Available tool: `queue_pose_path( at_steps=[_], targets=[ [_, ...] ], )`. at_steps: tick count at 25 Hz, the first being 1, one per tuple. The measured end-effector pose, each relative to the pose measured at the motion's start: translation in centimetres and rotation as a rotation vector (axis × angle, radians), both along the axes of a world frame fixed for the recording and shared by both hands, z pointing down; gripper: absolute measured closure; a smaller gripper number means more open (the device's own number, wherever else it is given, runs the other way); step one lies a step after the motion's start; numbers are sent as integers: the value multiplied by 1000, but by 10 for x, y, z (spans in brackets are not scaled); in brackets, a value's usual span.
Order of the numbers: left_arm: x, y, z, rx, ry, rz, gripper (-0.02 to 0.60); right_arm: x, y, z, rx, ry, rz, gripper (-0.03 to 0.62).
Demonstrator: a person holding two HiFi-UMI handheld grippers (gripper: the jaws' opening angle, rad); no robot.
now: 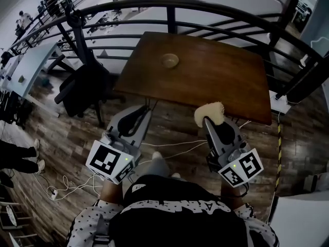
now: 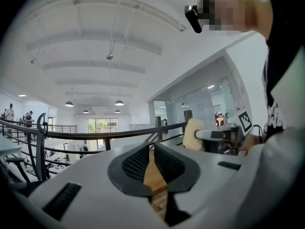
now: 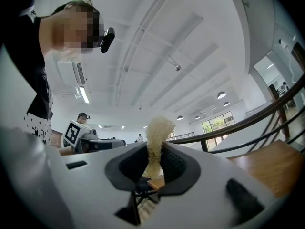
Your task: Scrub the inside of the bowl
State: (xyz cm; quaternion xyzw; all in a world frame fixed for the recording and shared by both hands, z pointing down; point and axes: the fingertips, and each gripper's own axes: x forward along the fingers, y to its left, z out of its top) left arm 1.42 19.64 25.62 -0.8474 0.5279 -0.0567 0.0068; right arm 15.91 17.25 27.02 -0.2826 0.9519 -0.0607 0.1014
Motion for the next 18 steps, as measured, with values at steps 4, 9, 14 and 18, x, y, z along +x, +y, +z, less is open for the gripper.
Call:
queue_pose_path(
  at_steps=[4,9,14,18],
  targets=[
    [-7,-8,2,8,6,-2,563,-8,-9,1,9,9,-2,531],
    [-17,-23,4,19,9,2,561,-19,-21,-3,31,24,-10,530],
    [-27,-43,9,9,15,-2,561,-23,-40,-2,30,33,12,530],
    [-34,-64,14,2,15,10,553,-27,-58,1,25,37,28,530]
  ],
)
